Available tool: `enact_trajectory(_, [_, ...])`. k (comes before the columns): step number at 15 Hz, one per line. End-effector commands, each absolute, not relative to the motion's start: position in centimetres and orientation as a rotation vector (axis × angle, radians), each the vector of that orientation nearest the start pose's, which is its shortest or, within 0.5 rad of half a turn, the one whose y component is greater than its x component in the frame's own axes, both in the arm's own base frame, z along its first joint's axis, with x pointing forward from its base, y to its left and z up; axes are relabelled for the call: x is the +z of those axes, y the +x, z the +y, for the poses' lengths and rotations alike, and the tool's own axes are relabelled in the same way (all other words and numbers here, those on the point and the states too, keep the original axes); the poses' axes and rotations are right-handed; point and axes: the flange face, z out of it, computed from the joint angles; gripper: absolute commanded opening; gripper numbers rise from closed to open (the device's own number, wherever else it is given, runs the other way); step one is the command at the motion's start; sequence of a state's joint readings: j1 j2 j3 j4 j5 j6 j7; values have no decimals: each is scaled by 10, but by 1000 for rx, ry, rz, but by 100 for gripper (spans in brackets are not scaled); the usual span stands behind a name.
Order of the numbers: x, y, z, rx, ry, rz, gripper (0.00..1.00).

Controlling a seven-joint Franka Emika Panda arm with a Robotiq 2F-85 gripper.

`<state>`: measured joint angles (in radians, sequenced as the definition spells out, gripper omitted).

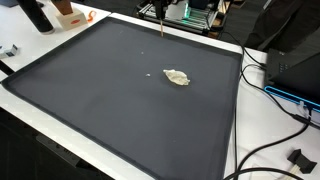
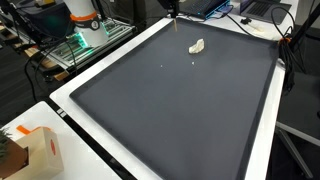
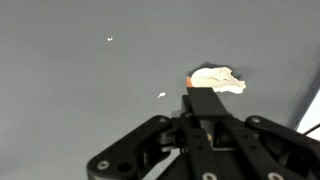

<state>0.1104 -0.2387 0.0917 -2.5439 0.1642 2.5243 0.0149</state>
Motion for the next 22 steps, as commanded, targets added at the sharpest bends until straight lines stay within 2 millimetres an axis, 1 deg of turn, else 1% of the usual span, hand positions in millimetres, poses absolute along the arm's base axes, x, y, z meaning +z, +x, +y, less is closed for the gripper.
enact_trajectory(1, [378,447,91,-326,-3044,-59,3])
enact_trajectory(7, [382,451,104,-390,-3246,294,3])
enact_trajectory(11, [377,451,129,-383,-3361,506,3])
enact_trajectory(17, [354,458,163,-229,-3479,728,3])
enact_trajectory(19, [344,463,174,-241,-3512,789,3])
enact_trajectory(22, [328,471,188,-356,-3577,885,3])
